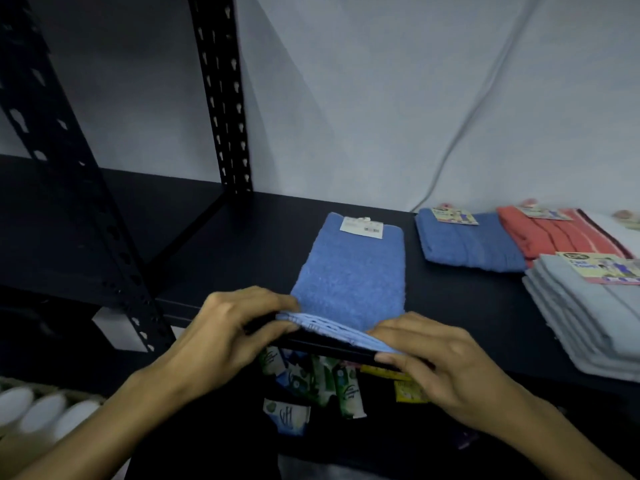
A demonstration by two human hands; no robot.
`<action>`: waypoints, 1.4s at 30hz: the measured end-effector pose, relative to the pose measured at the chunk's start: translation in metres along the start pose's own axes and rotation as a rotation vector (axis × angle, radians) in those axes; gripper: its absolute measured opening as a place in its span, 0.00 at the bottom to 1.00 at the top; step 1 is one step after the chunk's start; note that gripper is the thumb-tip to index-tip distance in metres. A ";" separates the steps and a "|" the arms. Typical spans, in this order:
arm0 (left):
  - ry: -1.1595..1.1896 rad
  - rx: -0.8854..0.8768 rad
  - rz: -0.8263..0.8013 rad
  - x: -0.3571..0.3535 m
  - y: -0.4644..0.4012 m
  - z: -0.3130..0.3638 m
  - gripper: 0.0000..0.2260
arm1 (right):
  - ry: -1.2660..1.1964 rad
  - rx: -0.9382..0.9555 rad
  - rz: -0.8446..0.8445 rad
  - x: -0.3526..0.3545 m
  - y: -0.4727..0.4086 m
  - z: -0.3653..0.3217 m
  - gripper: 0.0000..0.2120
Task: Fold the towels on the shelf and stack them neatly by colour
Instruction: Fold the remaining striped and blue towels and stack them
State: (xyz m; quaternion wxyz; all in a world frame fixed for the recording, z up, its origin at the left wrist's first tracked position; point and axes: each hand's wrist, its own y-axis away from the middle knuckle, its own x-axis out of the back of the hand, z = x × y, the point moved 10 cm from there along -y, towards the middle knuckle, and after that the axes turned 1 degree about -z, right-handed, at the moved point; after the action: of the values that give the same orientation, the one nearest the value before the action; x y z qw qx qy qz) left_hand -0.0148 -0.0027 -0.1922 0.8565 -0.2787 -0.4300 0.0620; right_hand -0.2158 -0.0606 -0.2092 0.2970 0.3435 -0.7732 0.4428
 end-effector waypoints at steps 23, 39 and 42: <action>0.189 0.574 -0.127 -0.070 -0.173 -0.141 0.07 | 0.100 -0.648 0.253 0.046 -0.102 0.195 0.04; -0.254 0.648 -0.459 -0.087 -0.205 -0.141 0.08 | 0.254 -0.822 0.152 0.038 -0.105 0.204 0.08; -0.484 0.435 -0.205 -0.075 -0.210 -0.096 0.11 | 0.407 -0.774 0.163 0.045 -0.118 0.176 0.09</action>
State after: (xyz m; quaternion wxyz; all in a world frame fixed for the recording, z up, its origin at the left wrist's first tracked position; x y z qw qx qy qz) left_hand -0.0155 -0.2452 -0.1782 0.7706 -0.0219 -0.6235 0.1302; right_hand -0.1757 -0.2726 -0.1940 0.5140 0.0506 -0.8323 0.2014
